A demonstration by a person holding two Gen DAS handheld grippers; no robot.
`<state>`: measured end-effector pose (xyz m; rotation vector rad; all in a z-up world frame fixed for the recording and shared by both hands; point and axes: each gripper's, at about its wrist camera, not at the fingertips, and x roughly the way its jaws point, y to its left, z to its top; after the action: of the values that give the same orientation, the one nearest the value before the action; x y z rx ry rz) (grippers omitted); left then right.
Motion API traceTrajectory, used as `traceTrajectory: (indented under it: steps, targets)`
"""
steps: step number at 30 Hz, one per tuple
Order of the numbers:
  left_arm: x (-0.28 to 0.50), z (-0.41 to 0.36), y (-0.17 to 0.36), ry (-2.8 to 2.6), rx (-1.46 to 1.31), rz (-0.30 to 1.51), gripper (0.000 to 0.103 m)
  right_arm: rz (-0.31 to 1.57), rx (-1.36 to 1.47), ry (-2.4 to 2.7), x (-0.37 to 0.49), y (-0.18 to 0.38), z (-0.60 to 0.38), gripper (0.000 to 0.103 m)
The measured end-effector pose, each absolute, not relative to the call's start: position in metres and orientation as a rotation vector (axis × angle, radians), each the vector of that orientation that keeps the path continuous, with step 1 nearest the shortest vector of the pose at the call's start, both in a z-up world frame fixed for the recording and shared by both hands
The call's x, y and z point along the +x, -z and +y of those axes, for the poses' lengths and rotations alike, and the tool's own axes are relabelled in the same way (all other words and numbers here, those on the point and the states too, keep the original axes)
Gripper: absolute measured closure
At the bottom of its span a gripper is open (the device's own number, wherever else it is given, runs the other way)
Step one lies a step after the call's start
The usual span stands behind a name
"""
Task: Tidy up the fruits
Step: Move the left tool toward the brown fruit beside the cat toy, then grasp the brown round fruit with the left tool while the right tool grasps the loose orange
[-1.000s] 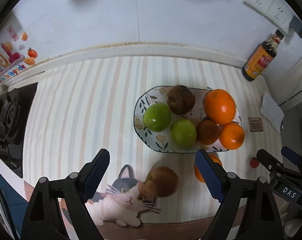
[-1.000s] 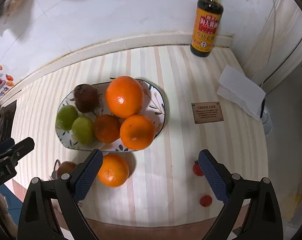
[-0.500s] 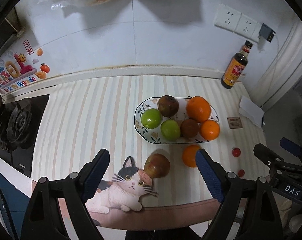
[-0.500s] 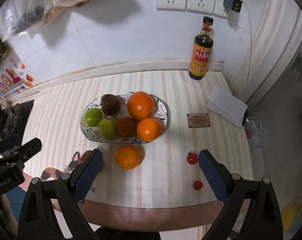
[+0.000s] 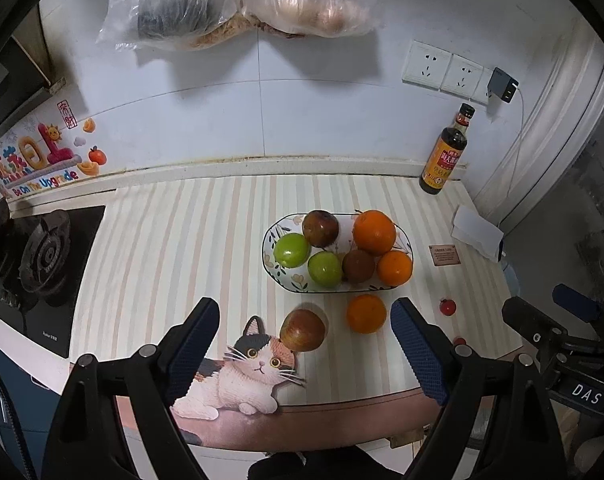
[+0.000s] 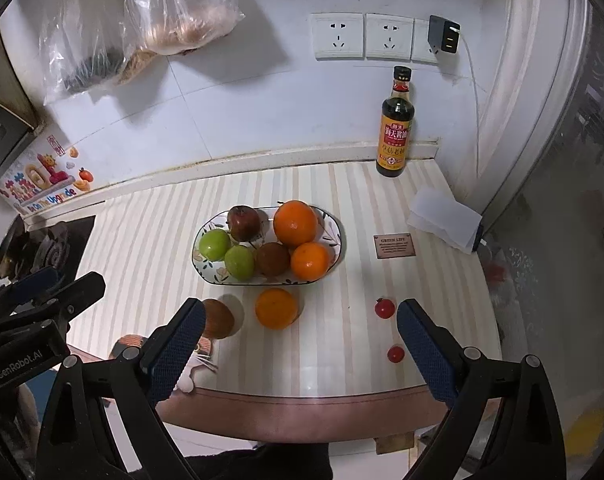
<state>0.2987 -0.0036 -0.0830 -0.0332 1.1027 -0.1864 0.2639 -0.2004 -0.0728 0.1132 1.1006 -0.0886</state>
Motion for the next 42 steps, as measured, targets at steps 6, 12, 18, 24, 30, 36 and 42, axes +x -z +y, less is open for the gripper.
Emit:
traceTrajectory:
  steps: [6,12,18,24,30,36,42]
  targets:
    - [0.302,-0.006,0.107,0.167,-0.040,1.160,0.015,1.148,0.167,0.080,0.269,0.094,-0.210,0.005]
    - [0.311,-0.015,0.148,0.121,0.048,1.213,0.012,1.216,0.227,0.079,0.282,0.143,-0.224,0.005]
    - [0.324,-0.028,0.198,0.068,0.138,1.279,0.002,1.295,0.328,0.044,0.297,0.202,-0.235,0.005]
    - [0.341,-0.041,0.248,0.043,0.221,1.367,0.002,1.365,0.406,0.020,0.315,0.255,-0.239,0.005]
    - [0.357,-0.049,0.286,0.033,0.248,1.437,0.002,1.424,0.459,-0.024,0.339,0.298,-0.234,0.010]
    - [0.363,-0.049,0.308,0.023,0.252,1.489,0.002,1.490,0.495,-0.075,0.366,0.335,-0.216,0.017]
    - [0.365,-0.048,0.313,0.027,0.227,1.508,0.002,1.566,0.460,-0.089,0.385,0.368,-0.198,0.034]
